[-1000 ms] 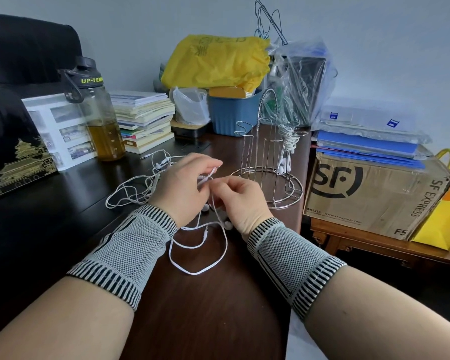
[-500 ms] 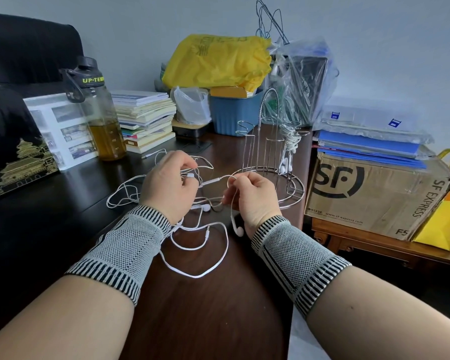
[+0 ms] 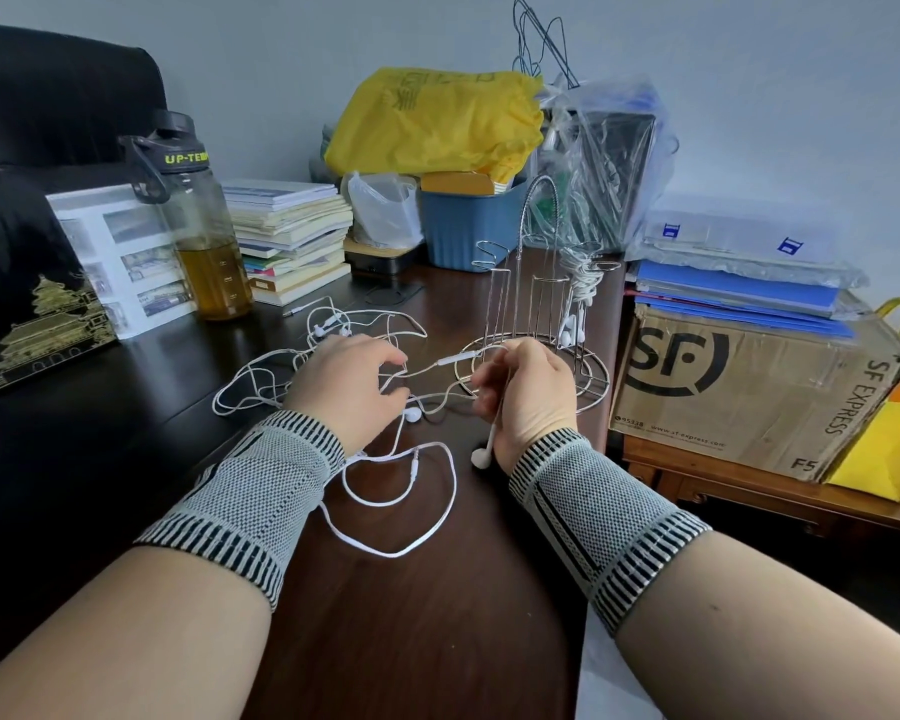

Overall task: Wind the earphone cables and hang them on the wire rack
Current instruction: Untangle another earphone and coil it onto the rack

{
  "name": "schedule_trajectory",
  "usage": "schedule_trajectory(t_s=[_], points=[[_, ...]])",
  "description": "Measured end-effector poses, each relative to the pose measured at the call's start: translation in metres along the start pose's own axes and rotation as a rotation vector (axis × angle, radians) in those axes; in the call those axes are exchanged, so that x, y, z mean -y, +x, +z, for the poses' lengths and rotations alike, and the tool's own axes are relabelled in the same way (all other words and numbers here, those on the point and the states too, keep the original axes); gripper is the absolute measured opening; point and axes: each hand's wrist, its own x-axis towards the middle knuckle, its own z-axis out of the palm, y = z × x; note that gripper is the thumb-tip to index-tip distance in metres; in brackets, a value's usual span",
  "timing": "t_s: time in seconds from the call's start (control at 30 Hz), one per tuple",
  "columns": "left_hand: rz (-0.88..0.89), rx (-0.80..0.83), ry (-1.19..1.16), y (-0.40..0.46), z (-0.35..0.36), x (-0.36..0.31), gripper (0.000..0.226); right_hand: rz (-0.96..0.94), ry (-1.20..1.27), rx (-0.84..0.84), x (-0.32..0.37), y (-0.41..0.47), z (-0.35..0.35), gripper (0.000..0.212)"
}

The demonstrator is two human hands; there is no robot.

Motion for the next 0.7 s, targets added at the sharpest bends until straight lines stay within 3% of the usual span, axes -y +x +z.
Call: schedule_trajectory(t_s=[0.2, 0.43, 0.53, 0.7], points=[[-0.081, -0.077, 0.019, 0.001, 0.000, 0.008, 0.024, -0.014, -0.005, 0.010, -0.002, 0.000, 0.000, 0.029], [0.036, -0.202, -0.149, 0.001, -0.003, 0.002, 0.020, -0.067, -0.254, 0.043, -0.006, 0.000, -0.003, 0.019], [0.091, -0.248, -0.171, 0.000, -0.005, -0.001, 0.017, -0.155, -0.300, 0.047, -0.002, -0.005, -0.004, 0.019], [0.191, -0.237, -0.163, -0.003, -0.007, -0.008, 0.015, -0.402, -0.589, 0.178, -0.010, -0.008, 0.000, 0.038]])
